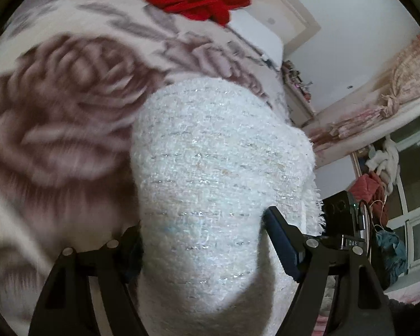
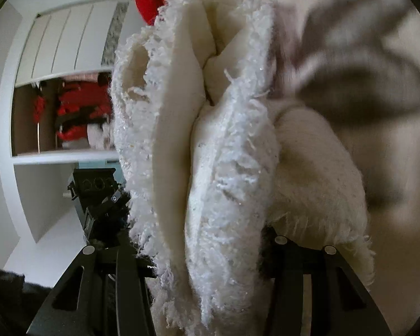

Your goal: Fold large clothes

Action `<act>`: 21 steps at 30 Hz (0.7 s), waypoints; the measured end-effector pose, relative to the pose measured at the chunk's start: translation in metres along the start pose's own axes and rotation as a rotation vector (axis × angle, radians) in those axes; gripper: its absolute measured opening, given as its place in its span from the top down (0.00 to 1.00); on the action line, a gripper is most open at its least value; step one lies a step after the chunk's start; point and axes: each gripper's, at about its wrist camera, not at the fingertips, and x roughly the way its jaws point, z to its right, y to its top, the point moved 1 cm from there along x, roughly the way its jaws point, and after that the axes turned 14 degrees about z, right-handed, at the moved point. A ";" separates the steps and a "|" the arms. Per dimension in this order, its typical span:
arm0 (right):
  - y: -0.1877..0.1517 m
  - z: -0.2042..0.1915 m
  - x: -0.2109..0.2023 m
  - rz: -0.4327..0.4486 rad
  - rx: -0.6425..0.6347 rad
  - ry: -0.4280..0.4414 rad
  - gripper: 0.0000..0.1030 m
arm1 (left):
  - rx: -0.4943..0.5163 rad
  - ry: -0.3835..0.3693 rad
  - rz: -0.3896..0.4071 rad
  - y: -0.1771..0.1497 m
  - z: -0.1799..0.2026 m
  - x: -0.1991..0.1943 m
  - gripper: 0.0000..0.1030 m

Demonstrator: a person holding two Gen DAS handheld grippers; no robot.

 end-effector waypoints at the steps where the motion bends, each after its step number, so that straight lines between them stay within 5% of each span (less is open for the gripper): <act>1: 0.020 0.002 -0.005 0.018 -0.004 -0.003 0.52 | 0.012 -0.010 -0.002 0.011 0.002 0.011 0.26; 9: 0.211 0.060 -0.028 0.198 -0.021 -0.010 0.52 | 0.070 -0.080 -0.035 0.125 0.008 0.169 0.26; 14: 0.307 0.136 -0.038 0.243 -0.011 -0.074 0.52 | 0.107 -0.045 -0.136 0.148 -0.001 0.273 0.26; 18: 0.324 0.188 -0.053 0.220 0.016 -0.166 0.49 | 0.154 -0.028 -0.180 0.138 0.008 0.291 0.13; 21: 0.317 0.196 -0.065 0.212 0.001 -0.249 0.42 | 0.203 -0.002 -0.179 0.130 0.019 0.277 0.13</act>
